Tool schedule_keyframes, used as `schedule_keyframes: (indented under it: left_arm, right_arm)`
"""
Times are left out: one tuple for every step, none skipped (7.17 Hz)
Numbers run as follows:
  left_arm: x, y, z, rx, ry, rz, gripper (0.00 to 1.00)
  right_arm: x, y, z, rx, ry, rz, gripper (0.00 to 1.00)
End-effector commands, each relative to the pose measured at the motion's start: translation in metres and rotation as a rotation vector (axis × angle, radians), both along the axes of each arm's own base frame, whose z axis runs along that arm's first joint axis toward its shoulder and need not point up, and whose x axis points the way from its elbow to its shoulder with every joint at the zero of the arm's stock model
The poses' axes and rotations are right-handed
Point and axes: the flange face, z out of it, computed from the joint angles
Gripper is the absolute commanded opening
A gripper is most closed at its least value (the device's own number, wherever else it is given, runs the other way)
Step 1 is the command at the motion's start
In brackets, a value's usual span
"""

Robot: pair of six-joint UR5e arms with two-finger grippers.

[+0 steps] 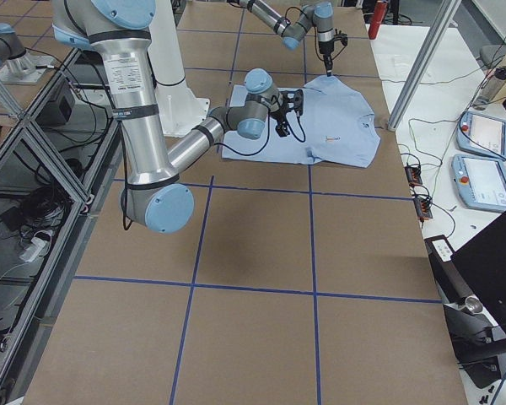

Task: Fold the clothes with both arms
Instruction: 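Grasp the sleeve nearest the left gripper and fold it toward the center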

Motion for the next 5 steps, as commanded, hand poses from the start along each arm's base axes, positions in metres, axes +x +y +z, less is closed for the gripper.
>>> schedule_keyframes:
  left_arm:
    - [0.056,0.030,-0.082,-0.081,0.127,0.010,0.00]
    - [0.071,0.025,-0.080,-0.111,0.117,0.007,0.00]
    - [0.078,0.011,-0.078,-0.100,0.087,-0.049,0.00]
    - [0.089,0.000,-0.083,-0.096,0.066,-0.078,0.00]
    - [0.095,-0.006,-0.087,-0.099,0.060,-0.084,0.00]
  right_arm:
    - [0.000,0.000,0.000,-0.001,0.000,-0.003,1.00]
    - [-0.002,-0.002,0.004,-0.004,0.007,0.000,1.00]
    - [-0.004,-0.003,0.006,-0.006,0.011,0.001,1.00]
    - [-0.005,-0.004,0.009,-0.012,0.017,0.003,1.00]
    - [-0.006,-0.005,0.011,-0.014,0.021,0.002,1.00]
